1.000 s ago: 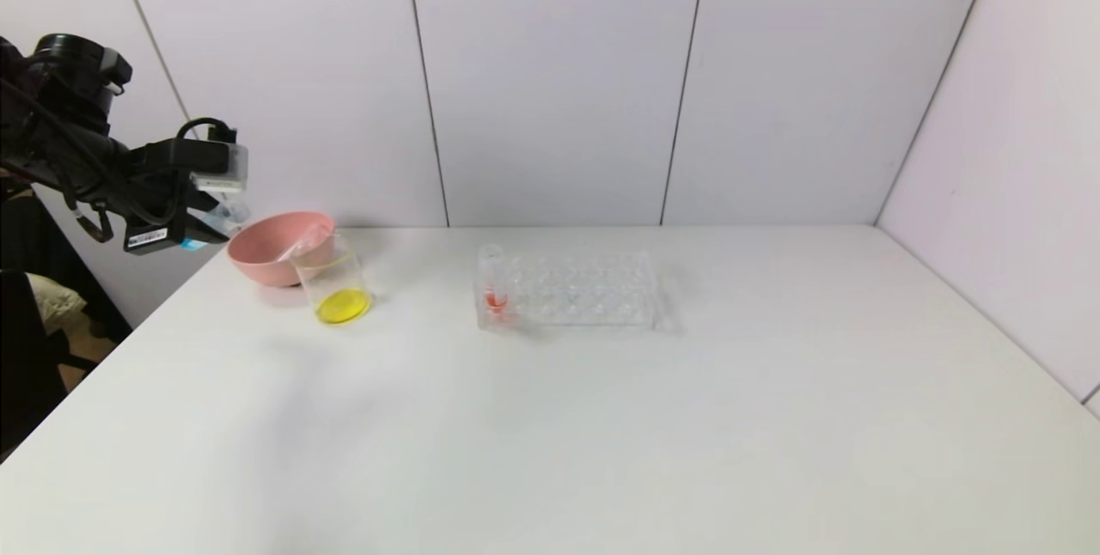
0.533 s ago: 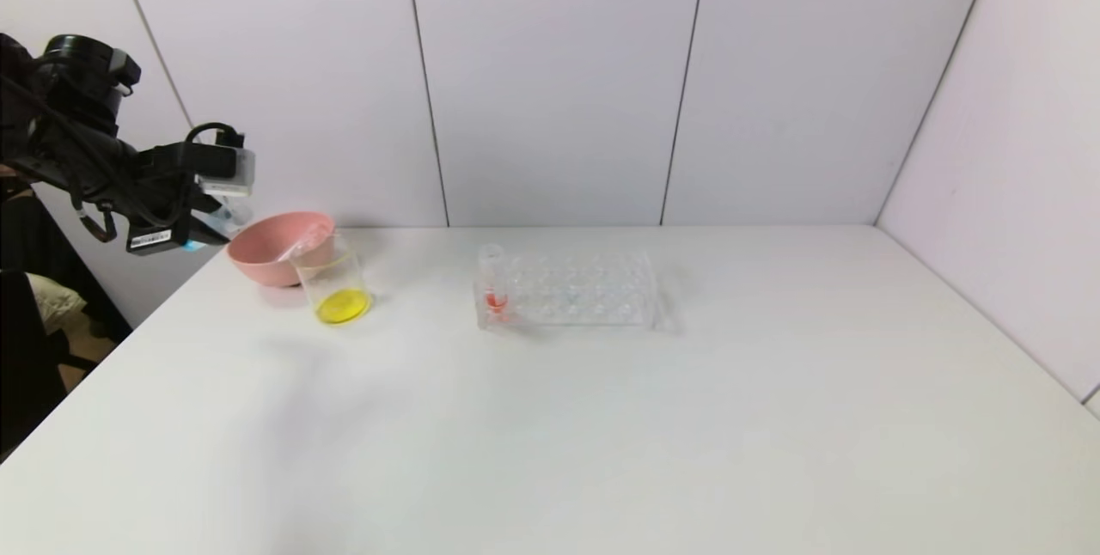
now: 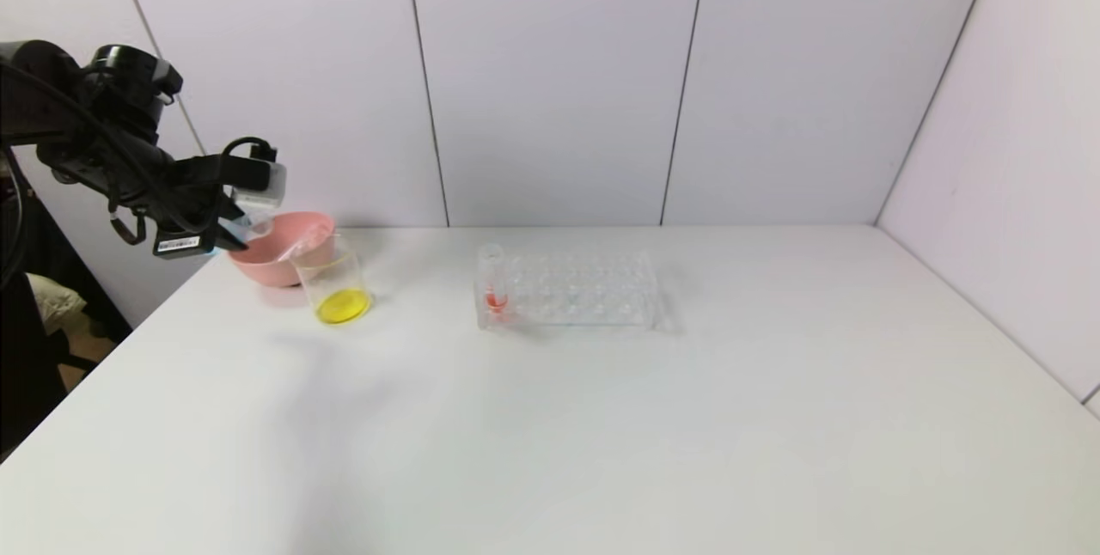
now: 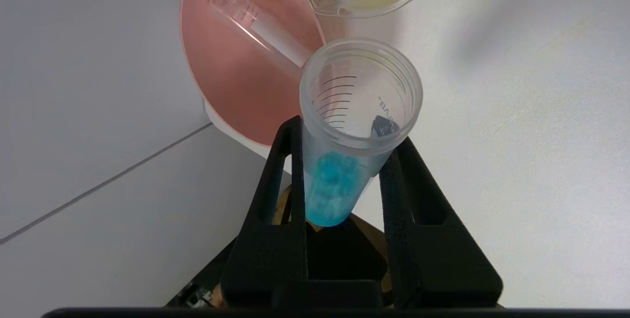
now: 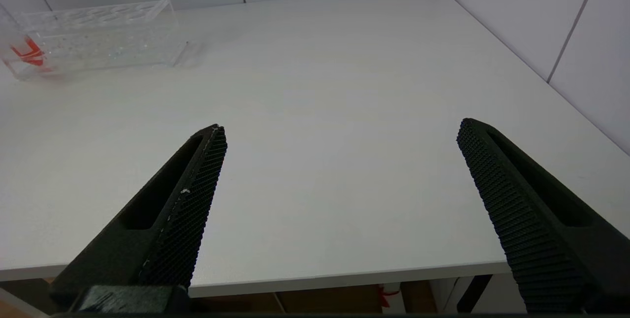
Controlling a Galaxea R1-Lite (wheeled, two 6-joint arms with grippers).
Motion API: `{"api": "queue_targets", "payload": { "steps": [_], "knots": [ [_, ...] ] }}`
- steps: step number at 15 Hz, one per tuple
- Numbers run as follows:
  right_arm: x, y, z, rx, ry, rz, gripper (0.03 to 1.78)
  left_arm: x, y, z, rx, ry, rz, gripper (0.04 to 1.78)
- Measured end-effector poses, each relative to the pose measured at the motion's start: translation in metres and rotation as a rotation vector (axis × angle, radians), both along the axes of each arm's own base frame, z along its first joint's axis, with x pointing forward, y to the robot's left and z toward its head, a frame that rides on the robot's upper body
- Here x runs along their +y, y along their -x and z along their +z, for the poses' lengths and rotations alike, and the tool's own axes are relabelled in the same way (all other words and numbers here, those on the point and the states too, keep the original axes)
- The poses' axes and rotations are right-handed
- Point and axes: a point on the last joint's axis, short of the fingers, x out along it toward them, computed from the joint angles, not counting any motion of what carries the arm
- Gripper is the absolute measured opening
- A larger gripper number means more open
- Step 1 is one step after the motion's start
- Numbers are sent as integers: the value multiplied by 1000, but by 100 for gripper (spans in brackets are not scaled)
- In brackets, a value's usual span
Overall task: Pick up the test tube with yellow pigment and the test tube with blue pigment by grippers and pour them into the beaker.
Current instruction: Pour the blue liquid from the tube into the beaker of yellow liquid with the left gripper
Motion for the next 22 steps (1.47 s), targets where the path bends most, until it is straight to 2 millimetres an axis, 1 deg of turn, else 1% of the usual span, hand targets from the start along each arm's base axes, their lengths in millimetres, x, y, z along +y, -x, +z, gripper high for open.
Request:
{"api": "queue_targets", "payload": {
  "steps": [3, 9, 22],
  "knots": [
    [0, 0, 0, 0, 0, 0, 171, -5, -5, -4, 10, -19, 36, 45],
    [0, 0, 0, 0, 0, 0, 171, -16, -10, -7, 2, -49, 74, 45],
    [0, 0, 0, 0, 0, 0, 171, -29, -13, -8, 7, -109, 105, 45]
  ]
}}
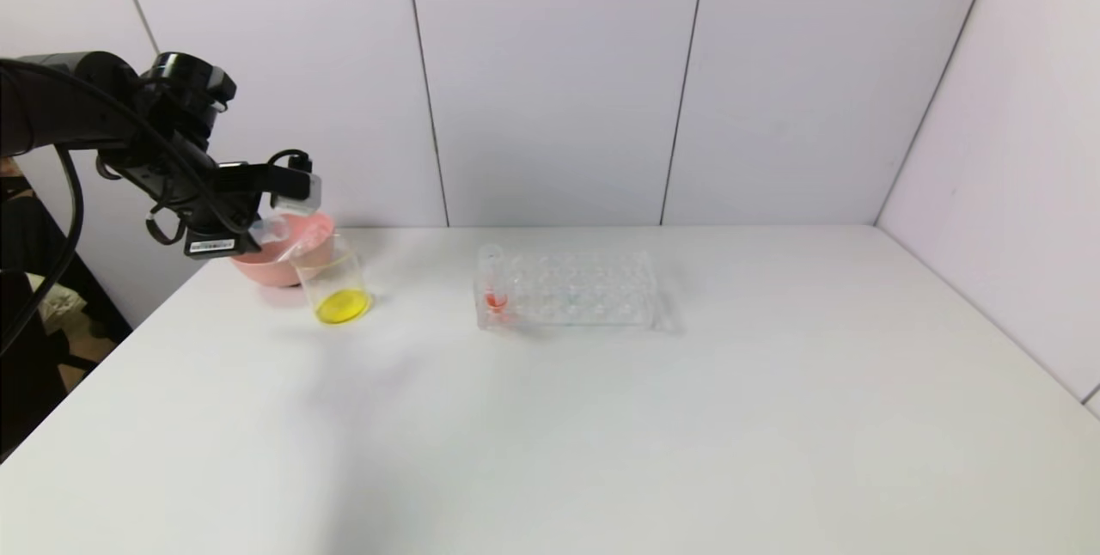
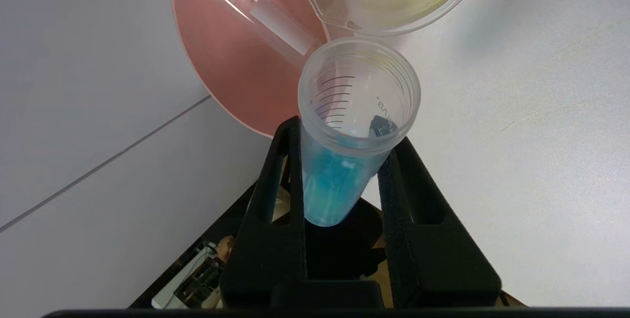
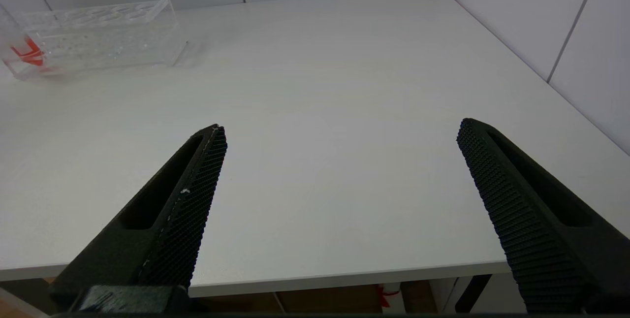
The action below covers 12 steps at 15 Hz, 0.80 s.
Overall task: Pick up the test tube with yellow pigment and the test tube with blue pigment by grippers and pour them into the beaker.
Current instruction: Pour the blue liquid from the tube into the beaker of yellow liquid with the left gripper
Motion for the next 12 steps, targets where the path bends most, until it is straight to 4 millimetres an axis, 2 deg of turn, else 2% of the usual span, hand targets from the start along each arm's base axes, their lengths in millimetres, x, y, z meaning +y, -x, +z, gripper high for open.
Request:
{"api": "queue_targets", "payload": {
  "steps": [12],
  "knots": [
    [0, 0, 0, 0, 0, 0, 171, -12, -3, 2, -23, -48, 45, 45]
  ]
}}
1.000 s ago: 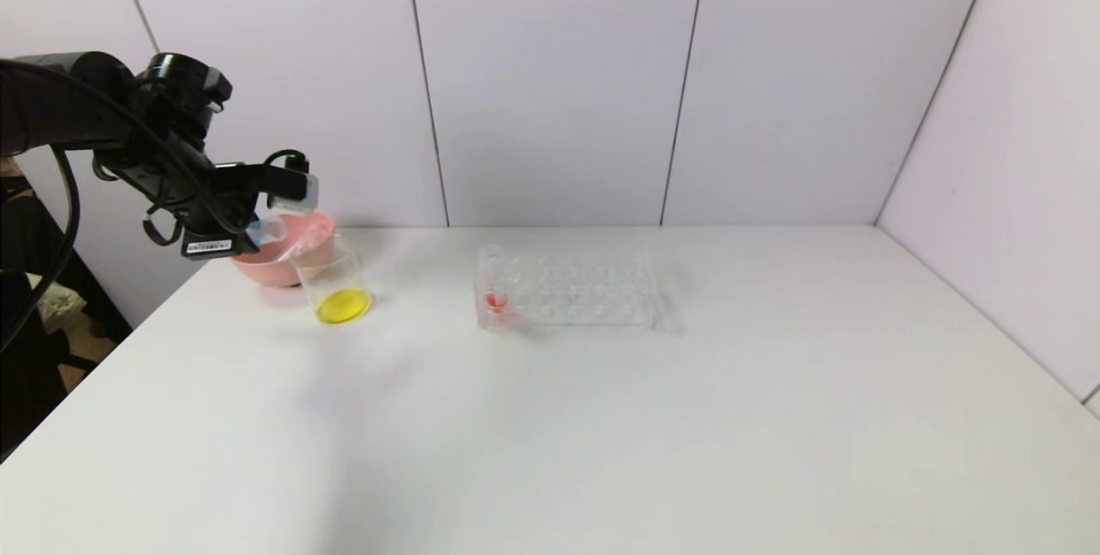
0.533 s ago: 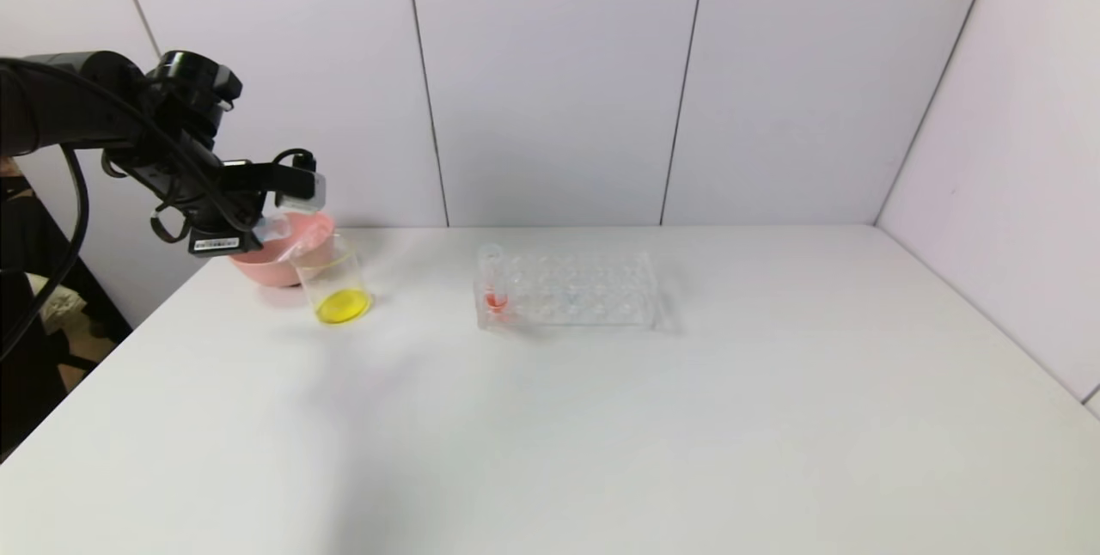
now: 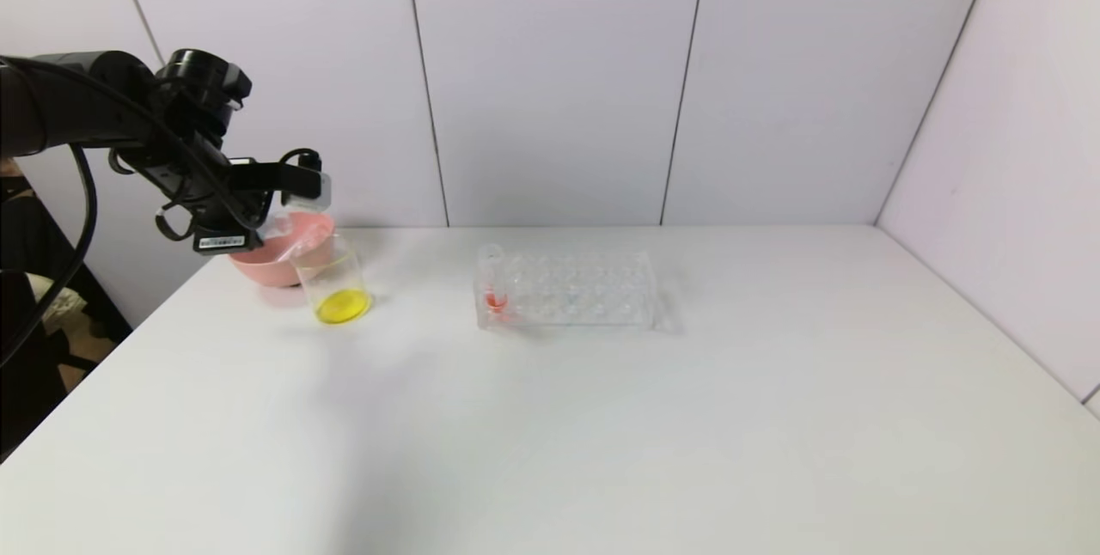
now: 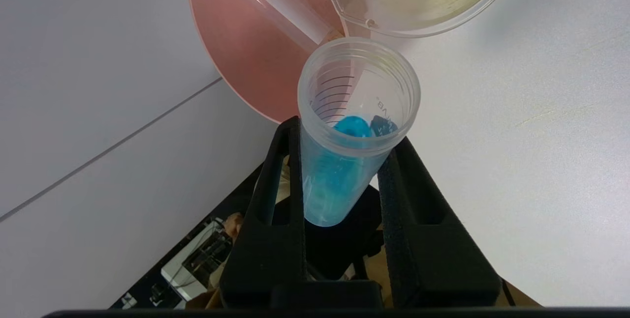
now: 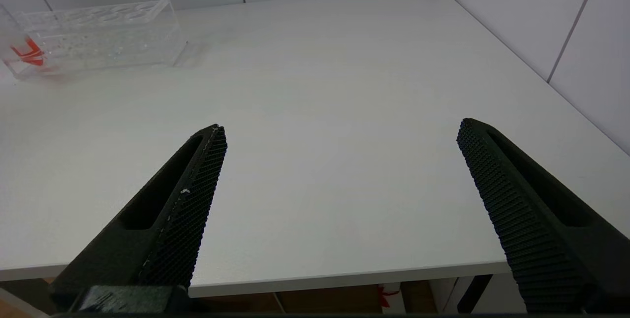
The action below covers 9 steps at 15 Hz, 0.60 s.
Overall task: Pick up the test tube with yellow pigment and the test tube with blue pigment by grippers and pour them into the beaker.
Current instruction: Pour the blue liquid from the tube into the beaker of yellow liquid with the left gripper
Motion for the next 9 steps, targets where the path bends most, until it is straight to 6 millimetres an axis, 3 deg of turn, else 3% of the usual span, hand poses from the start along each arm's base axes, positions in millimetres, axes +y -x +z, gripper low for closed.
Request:
{"api": "queue_targets", "payload": {
  "steps": [9],
  "knots": [
    [0, 0, 0, 0, 0, 0, 171, -8, -1, 1, -5, -76, 42, 45]
  ]
}}
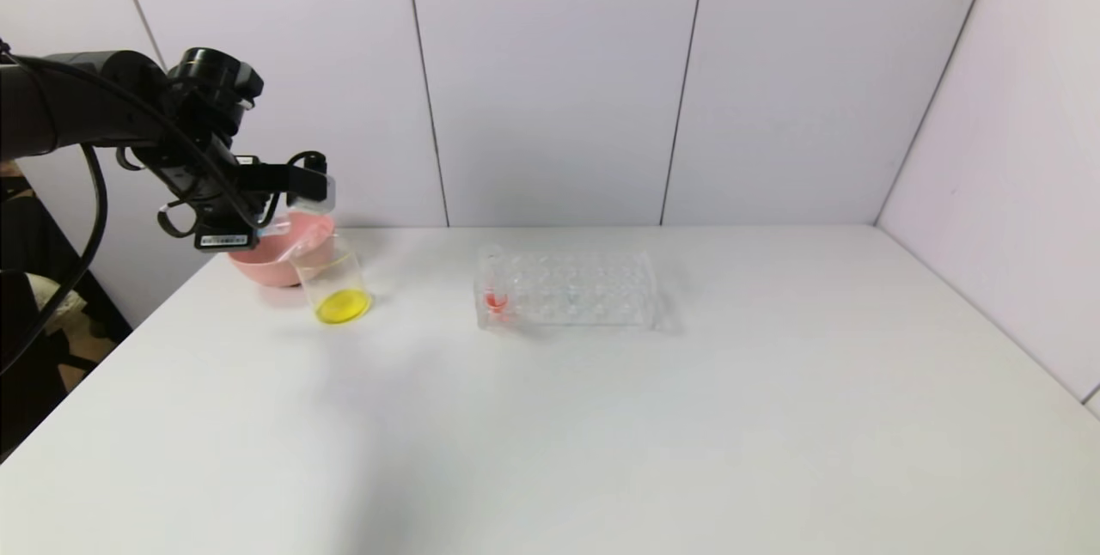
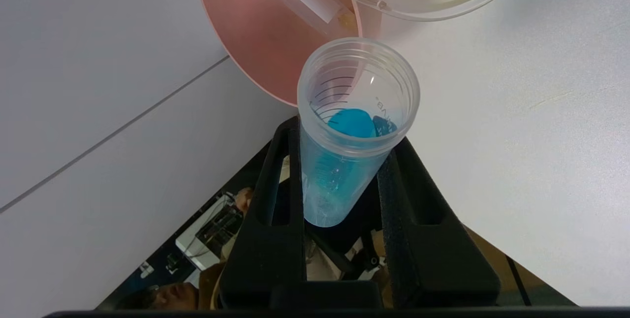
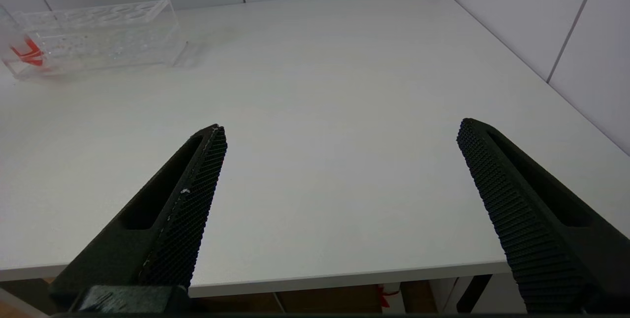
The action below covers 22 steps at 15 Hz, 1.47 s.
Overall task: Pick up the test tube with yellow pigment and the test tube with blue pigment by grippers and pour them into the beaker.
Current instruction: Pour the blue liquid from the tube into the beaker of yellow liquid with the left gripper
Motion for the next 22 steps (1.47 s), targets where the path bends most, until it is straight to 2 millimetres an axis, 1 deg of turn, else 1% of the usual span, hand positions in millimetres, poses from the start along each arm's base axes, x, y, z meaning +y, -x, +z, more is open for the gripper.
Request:
{"api": "queue_targets", "payload": {
  "steps": [6, 22],
  "knots": [
    [0, 0, 0, 0, 0, 0, 171, -3, -1, -1, 6, -49, 28, 45],
    [0, 0, 0, 0, 0, 0, 171, -10, -3, -6, 23, -85, 32, 45]
  ]
}}
